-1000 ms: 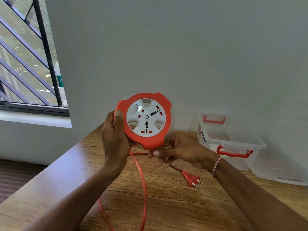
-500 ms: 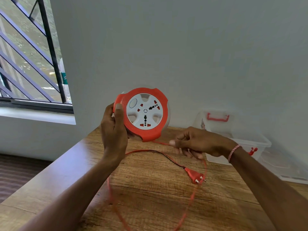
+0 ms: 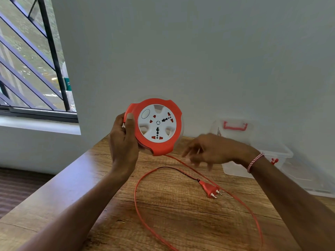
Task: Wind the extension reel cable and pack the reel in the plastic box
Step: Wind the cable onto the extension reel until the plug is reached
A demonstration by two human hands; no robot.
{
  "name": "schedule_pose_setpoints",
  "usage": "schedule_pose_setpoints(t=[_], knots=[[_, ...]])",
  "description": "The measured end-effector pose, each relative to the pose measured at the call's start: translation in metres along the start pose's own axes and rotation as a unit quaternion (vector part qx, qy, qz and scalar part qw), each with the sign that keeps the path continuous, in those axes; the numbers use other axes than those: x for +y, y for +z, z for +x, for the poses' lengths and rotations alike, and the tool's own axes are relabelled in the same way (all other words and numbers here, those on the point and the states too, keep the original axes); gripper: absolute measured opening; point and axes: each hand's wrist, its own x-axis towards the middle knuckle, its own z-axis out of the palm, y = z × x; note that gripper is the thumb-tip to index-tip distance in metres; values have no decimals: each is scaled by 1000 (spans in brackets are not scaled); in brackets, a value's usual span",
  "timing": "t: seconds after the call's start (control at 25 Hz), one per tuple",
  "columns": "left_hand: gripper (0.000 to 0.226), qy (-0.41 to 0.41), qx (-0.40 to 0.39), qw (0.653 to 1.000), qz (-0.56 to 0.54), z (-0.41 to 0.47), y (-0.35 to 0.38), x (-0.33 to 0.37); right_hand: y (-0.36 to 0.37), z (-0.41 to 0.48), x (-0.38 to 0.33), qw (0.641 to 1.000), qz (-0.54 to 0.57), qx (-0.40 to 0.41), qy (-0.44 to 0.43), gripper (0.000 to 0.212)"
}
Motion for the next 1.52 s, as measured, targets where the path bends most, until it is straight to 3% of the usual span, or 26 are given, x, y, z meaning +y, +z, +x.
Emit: schedule_pose_setpoints(t=[0.08, 0.16, 0.2, 0.32, 0.44, 0.68, 0.92, 1.04, 1.2, 1.36, 1.44, 1.52], knots=[[37, -5, -1, 1000, -2, 0, 0, 0, -3, -1, -8, 981, -60, 180, -48, 9], [34, -8, -9, 1000, -4, 0, 0, 1, -5, -5, -18, 924, -143, 335, -119, 20], [32, -6, -17, 1000, -4, -1, 0, 2, -5, -7, -23, 900, -183, 366, -150, 29], [27, 10, -54, 998, 1, -5, 2, 5, 5, -9, -37, 855, -332, 348, -193, 48], [25, 26, -96, 995, 16, -10, 4, 4, 9, -9, -40, 803, -463, 330, -177, 64], [38, 31, -112, 993, -9, -14, 5, 10, 0, -18, -44, 773, -532, 298, -175, 76], [43, 59, -103, 993, -8, -17, 5, 13, 4, -13, -42, 788, -449, 369, -203, 60], [29, 65, -89, 994, -17, -22, 4, 19, 11, -11, -45, 804, -403, 393, -191, 60], [27, 66, -74, 994, -41, -32, 8, 31, 21, -11, -57, 832, -233, 482, -143, 64], [27, 50, -75, 995, -44, -32, 9, 30, 26, -10, -65, 886, -60, 455, -65, 61], [22, 38, -81, 995, -45, -30, 9, 26, 16, -15, -63, 883, -99, 452, -76, 56], [28, 28, -82, 996, -38, -26, 8, 22, 3, -20, -58, 872, -223, 419, -122, 51]])
